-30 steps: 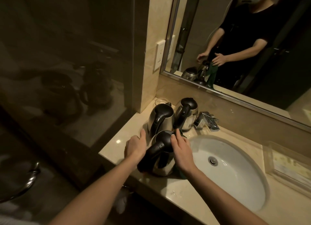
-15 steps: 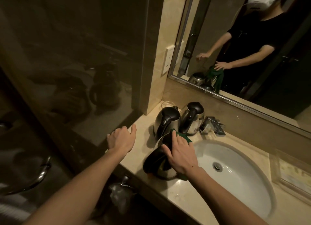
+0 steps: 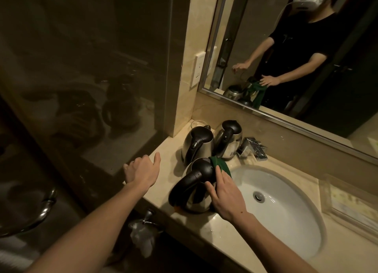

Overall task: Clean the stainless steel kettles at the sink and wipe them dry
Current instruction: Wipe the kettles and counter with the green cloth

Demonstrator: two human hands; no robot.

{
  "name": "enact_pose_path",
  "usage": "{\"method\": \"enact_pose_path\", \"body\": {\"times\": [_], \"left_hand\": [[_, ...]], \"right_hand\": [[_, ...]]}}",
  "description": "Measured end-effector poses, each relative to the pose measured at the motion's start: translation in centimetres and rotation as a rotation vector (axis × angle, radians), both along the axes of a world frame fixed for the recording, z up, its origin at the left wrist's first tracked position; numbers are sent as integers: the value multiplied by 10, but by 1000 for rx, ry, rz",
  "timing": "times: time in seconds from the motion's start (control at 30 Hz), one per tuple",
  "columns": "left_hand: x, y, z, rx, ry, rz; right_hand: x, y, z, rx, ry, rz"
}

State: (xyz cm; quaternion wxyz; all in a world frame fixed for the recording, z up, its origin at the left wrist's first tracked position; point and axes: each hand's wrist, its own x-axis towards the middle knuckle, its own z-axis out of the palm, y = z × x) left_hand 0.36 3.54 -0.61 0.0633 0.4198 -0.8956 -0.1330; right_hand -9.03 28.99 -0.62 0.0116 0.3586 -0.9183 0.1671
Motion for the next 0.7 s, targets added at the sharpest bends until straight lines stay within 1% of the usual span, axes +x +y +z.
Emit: {"method": "enact_pose_path", "body": {"times": [0.1,0.13,0.2,0.27,0.37,0.47,0.53,0.63,0.7], "left_hand": [[0,2,0,-13,3,-11],[1,2,1,-13,5,-12],[3,1,1,-5,1,-14],[7,2,0,0,-1,-13],[14,5,-1,2,-5,-13],[21,9,-1,6,-14,-25],[27,10,1,8,-27,-29],[33,11,6,26,-20,-30],[36,12,10,32,-6,-42]], "right_hand": [[12,7,-7,-300,-165,-61],[16,11,-11,-362,-206,-97],[23,21,-25,-371,-250,-194],[30,32,-42,-321,-287,-255],[38,45,-68,-204,-393,-265],[40,56,-92,11,-571,-302],[40,61,-99,145,-670,-284],[40,65,-96,244,-713,-225],[39,66,-91,294,-694,-192]]}}
